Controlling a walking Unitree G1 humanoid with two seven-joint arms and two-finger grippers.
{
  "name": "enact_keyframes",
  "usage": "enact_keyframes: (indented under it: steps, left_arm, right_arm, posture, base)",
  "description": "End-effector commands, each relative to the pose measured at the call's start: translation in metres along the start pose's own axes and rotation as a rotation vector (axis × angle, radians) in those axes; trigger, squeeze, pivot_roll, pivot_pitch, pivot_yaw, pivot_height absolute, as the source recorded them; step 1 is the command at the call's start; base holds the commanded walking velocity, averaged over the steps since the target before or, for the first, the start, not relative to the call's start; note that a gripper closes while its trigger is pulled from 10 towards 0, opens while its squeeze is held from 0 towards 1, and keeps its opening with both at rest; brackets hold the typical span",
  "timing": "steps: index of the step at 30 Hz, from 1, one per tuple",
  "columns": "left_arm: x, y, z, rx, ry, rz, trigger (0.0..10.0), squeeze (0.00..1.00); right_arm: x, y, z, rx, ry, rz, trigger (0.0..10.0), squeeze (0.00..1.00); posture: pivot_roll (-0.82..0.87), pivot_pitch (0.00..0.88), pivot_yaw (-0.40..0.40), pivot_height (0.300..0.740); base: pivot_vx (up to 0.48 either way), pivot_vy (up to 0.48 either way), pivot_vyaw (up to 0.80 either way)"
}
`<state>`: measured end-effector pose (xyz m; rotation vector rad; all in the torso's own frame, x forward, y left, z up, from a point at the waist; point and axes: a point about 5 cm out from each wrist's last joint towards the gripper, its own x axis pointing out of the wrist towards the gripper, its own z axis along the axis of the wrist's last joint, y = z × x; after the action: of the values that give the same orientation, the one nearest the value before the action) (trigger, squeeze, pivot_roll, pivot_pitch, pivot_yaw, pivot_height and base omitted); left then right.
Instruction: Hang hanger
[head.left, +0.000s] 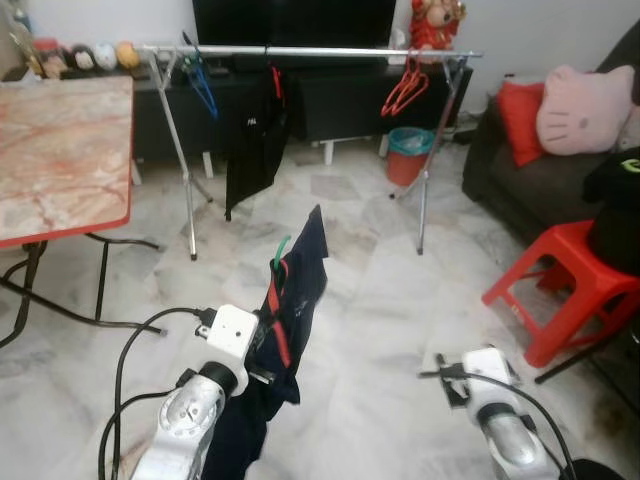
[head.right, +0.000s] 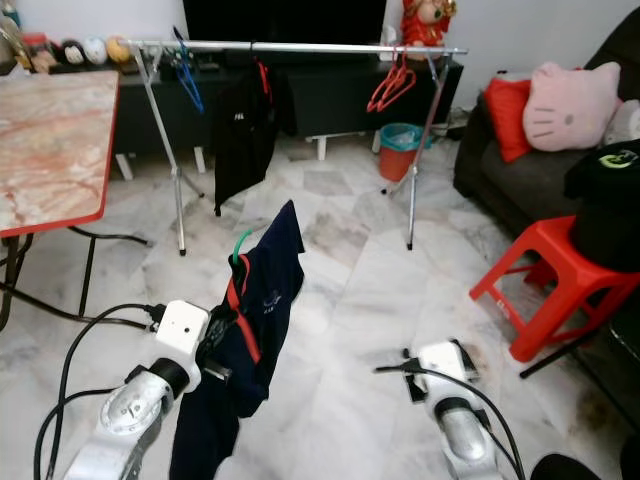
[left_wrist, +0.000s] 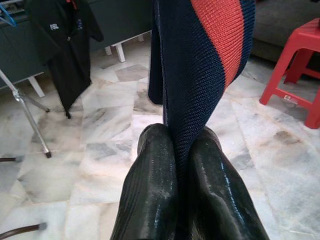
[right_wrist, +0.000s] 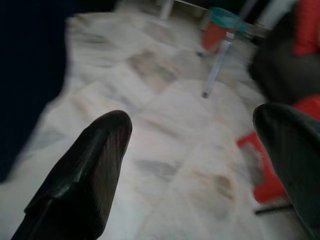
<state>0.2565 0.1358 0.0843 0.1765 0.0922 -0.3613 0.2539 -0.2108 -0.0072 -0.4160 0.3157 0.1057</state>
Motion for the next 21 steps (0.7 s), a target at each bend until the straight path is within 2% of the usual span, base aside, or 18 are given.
enact_keyframes:
  steps: [1, 5, 9, 12, 16, 21]
  left_arm:
    - [0.005, -0.006, 0.017, -0.001, -0.066, -0.035, 10.0, 0.00]
    - [0.007, -0.012, 0.023, -0.014, -0.081, -0.072, 10.0, 0.00]
    - [0.008, -0.019, 0.033, -0.025, -0.104, -0.138, 10.0, 0.00]
    - [0.011, -0.023, 0.039, -0.023, -0.119, -0.175, 10.0, 0.00]
    - [0.014, -0.028, 0.049, -0.018, -0.148, -0.212, 10.0, 0.00]
    - [0.015, -0.034, 0.056, -0.004, -0.168, -0.250, 10.0, 0.00]
  right_arm:
    - [0.011, 0.005, 0.030, -0.078, -0.130, 0.098, 10.0, 0.00]
    - [0.017, 0.016, 0.055, -0.181, -0.230, 0.218, 10.0, 0.00]
    - [0.018, 0.030, 0.072, -0.359, -0.304, 0.347, 10.0, 0.00]
    - [0.019, 0.037, 0.084, -0.363, -0.352, 0.371, 10.0, 0.00]
    - [0.014, 0.055, 0.095, -0.438, -0.402, 0.512, 10.0, 0.00]
    - [0.012, 0.056, 0.095, -0.434, -0.405, 0.510, 10.0, 0.00]
  posture:
    - [0.12, 0.000, -0.028, 0.740]
    - [0.12, 0.000, -0.031, 0.740]
    - [0.12, 0.000, -0.032, 0.740]
    - [0.13, 0.000, -0.036, 0.740]
    - [0.12, 0.000, -0.037, 0.740]
    - [0.12, 0.000, -0.044, 0.740]
  base:
    - [0.000, 0.000, 0.00]
    - [0.000, 0.000, 0.00]
    - [0.000, 0.000, 0.00]
    - [0.000, 0.000, 0.00]
    - [0.000, 0.000, 0.00]
    - [0.000, 0.000, 0.00]
